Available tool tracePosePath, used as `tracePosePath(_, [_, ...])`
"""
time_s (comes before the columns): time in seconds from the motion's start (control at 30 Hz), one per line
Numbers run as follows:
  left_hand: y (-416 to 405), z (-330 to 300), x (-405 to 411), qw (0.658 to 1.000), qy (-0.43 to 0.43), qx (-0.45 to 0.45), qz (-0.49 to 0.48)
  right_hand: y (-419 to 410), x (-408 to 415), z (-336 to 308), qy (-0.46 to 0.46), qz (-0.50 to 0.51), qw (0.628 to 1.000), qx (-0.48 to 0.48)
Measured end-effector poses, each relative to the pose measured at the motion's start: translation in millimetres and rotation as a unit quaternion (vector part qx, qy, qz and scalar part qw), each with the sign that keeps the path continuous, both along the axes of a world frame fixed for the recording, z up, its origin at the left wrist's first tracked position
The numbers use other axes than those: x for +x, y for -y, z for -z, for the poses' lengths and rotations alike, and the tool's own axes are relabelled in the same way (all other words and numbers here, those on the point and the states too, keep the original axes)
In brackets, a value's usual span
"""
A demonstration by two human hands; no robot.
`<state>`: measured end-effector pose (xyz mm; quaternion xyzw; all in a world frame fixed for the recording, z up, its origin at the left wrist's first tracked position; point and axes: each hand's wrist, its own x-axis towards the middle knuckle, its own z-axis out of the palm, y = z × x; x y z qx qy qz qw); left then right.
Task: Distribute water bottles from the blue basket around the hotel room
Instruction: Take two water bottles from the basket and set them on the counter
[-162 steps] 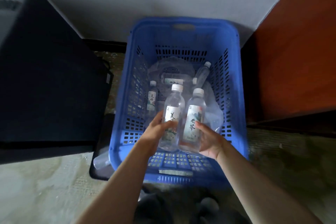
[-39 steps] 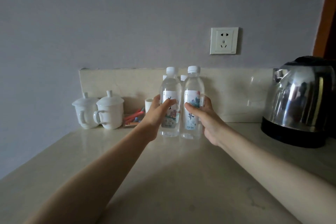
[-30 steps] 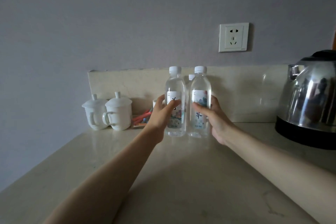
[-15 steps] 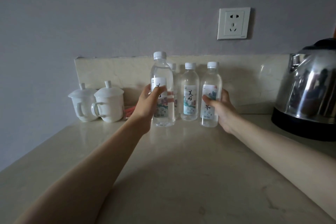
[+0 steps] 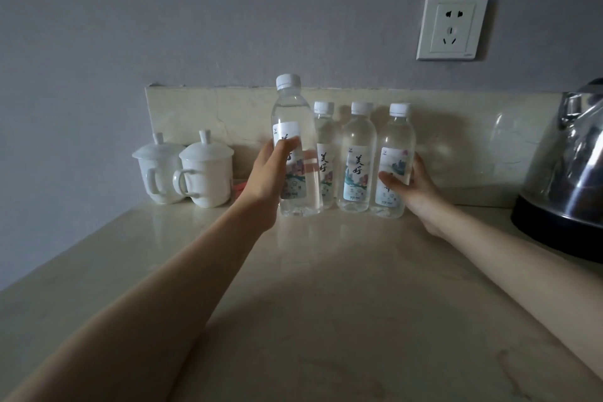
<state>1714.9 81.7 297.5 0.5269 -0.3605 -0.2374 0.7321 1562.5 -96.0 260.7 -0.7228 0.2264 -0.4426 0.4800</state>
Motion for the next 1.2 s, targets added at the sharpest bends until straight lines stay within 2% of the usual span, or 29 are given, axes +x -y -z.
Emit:
tracePosePath(0.1, [1,1,2,1.0,0.005,0.002,-0.011,7,1,0,-0.027,0.038,0.997,-0.055])
tracePosePath(0.4, [4,3,4,1.0,0.012,0.007,-0.026,14,7,5,-0.003,0.059,0.998,-0.028])
tracePosePath(0.67, [5,14,2,0.998,0.021,0.033,-0.052,8,7,8,-0.016,0.082,0.992,-0.096])
tracePosePath(0.8, [2,20,-10,0.998,-0.001,0.04,-0.056,16,11,18,-0.098,0.121,0.981,-0.113])
tracePosePath(0.93, [-4,20,-27,0.997,0.011,0.048,-0.067,14,6,25,-0.209,0.2,0.949,-0.122])
tracePosePath(1.2, [-44,18,-58,0.996,-0.002,0.038,-0.076,-52,-21,21,-0.21,0.215,0.948,-0.107])
